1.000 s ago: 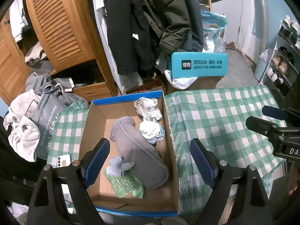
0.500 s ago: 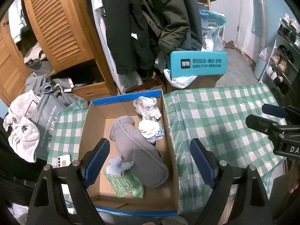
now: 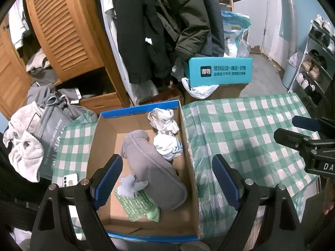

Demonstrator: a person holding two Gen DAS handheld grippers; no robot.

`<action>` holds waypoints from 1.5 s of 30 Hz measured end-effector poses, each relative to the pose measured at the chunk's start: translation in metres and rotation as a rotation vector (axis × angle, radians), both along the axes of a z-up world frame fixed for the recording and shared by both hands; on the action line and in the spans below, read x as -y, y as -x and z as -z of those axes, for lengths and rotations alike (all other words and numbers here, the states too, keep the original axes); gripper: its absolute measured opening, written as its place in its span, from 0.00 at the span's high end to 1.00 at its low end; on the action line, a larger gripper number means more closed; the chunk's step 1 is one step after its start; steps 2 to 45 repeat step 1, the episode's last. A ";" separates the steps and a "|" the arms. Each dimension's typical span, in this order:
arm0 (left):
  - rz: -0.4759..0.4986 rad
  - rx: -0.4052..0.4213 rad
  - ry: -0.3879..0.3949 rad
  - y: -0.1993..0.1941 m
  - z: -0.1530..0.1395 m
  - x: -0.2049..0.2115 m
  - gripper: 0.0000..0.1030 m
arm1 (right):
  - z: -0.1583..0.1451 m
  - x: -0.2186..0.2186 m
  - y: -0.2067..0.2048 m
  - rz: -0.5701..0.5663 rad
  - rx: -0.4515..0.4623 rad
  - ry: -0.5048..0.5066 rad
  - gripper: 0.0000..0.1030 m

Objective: Organize soft objects

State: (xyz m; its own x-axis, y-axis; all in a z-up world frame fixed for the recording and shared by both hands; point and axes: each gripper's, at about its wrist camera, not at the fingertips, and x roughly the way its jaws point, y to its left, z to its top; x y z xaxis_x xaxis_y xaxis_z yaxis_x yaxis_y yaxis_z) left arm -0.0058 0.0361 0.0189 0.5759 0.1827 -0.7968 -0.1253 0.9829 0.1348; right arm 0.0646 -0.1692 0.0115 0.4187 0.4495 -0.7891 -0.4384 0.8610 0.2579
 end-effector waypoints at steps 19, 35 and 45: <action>0.001 -0.002 0.001 -0.002 0.001 0.000 0.14 | 0.000 0.000 0.000 0.000 0.000 -0.001 0.23; 0.001 -0.002 0.001 -0.002 0.001 0.000 0.14 | 0.000 0.000 0.000 0.000 0.000 -0.001 0.23; 0.001 -0.002 0.001 -0.002 0.001 0.000 0.14 | 0.000 0.000 0.000 0.000 0.000 -0.001 0.23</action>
